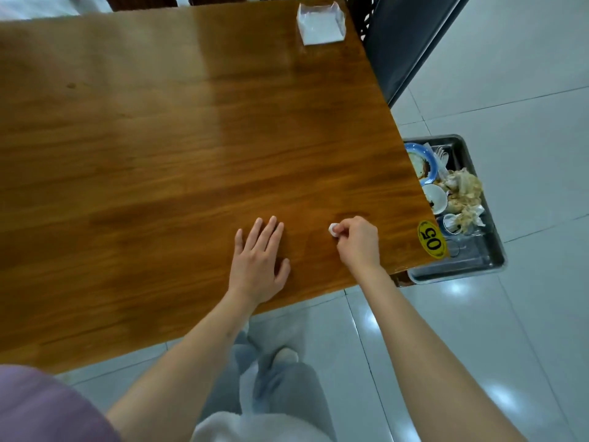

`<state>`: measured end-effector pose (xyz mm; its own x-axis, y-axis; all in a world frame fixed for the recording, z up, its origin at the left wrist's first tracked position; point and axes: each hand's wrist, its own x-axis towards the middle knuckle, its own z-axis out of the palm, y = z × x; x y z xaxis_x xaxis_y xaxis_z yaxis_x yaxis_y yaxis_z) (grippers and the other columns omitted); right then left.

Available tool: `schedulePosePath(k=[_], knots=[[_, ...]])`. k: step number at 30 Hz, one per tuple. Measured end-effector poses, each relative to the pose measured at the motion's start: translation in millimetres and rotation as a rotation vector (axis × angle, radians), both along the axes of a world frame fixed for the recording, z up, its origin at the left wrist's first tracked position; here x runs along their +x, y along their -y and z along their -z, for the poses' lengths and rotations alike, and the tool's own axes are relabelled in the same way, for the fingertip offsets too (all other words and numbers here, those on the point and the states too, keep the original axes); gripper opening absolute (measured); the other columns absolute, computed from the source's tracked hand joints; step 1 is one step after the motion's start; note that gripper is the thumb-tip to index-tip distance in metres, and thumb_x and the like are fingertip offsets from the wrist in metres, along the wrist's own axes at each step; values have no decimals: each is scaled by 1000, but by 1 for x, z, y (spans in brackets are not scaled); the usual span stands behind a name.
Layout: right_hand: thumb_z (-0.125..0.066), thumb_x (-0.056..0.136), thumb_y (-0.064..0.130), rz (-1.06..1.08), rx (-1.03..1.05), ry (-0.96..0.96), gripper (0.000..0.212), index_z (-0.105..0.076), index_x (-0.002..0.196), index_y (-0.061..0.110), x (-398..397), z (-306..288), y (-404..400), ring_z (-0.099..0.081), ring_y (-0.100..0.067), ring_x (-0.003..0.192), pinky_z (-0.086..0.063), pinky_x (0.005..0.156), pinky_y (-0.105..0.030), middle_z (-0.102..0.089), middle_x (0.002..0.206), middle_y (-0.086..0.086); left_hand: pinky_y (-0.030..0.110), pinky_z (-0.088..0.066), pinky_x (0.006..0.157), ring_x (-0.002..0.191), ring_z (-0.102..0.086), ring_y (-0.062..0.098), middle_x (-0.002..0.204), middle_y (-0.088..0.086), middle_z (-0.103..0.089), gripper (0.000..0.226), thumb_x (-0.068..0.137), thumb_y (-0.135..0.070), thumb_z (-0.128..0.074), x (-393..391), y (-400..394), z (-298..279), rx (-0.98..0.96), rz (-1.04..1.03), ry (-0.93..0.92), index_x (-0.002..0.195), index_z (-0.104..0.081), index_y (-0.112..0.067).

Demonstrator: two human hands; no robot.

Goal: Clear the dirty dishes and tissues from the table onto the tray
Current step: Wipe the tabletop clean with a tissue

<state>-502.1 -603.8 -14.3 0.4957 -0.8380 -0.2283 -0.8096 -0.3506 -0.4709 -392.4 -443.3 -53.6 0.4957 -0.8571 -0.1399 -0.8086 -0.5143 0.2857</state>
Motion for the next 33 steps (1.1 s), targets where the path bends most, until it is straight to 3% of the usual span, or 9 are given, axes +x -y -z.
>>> schedulePosePath(k=[7, 10, 15, 18, 21, 25, 27, 30, 33], knots=[[-58, 90, 11, -56, 22, 0, 16, -70, 100, 7, -4, 1, -2, -60, -17, 92, -53, 80, -27, -63, 102, -8, 47, -4, 113, 142, -24, 26, 152, 0, -33, 64, 88, -52, -37, -3, -1, -1, 31, -16, 20, 145, -33, -23], [-58, 90, 12, -138, 58, -17, 15, -70, 99, 8, -7, 1, 4, -58, -14, 89, -51, 78, -23, -62, 99, -6, 47, -7, 113, 141, -28, 26, 150, 0, -36, 65, 87, -55, -38, -5, 0, -3, 55, -34, 22, 143, -37, -23], [-56, 92, 16, -299, 102, -16, 16, -69, 97, 9, -12, -1, 13, -59, -13, 88, -50, 79, -21, -62, 96, -4, 44, -5, 115, 144, -19, 21, 153, -5, -28, 66, 89, -57, -30, -12, 6, -4, 108, -104, 46, 147, -29, -26], [-56, 92, 14, -403, 147, -11, 17, -71, 100, 11, -15, -2, 18, -56, -9, 88, -48, 82, -19, -63, 97, -1, 45, -9, 114, 141, -27, 22, 149, -3, -37, 62, 89, -54, -31, -19, 11, -8, 101, -163, 29, 143, -39, -24], [-59, 88, 6, -335, 167, 105, 16, -72, 97, 9, -3, -6, 42, -55, -4, 83, -41, 67, -3, -63, 93, 0, 48, -18, 111, 135, -38, 27, 144, 4, -45, 59, 89, -49, -32, -18, 16, -13, 31, -294, 6, 136, -49, -17], [-60, 88, 4, -312, 128, 137, 19, -71, 102, 9, 38, -8, 65, -53, -2, 83, -37, 58, 0, -65, 101, -3, 49, -19, 112, 137, -34, 29, 146, 10, -42, 59, 87, -42, -42, 9, 1, -12, -9, -550, -1, 138, -46, -10], [-61, 88, 4, -358, 120, 124, 20, -71, 105, 10, 60, -6, 63, -56, -5, 88, -41, 67, -3, -66, 104, -3, 49, -20, 113, 138, -31, 29, 147, 11, -40, 62, 86, -41, -43, 27, -12, -12, 10, -623, 15, 139, -44, -8], [-60, 88, 4, -414, 124, 122, 22, -70, 107, 10, 95, -4, 53, -61, -14, 99, -51, 82, -19, -65, 108, -5, 48, -18, 113, 140, -28, 27, 148, 10, -37, 65, 86, -44, -41, 61, -35, -15, 19, -695, 43, 141, -40, -9], [-58, 89, 3, -451, 126, 126, 21, -70, 105, 11, 131, -3, 36, -62, -15, 100, -54, 85, -27, -66, 108, -5, 48, -18, 112, 140, -27, 28, 149, 11, -36, 69, 85, -46, -42, 96, -62, -19, 46, -696, 54, 142, -38, -8]])
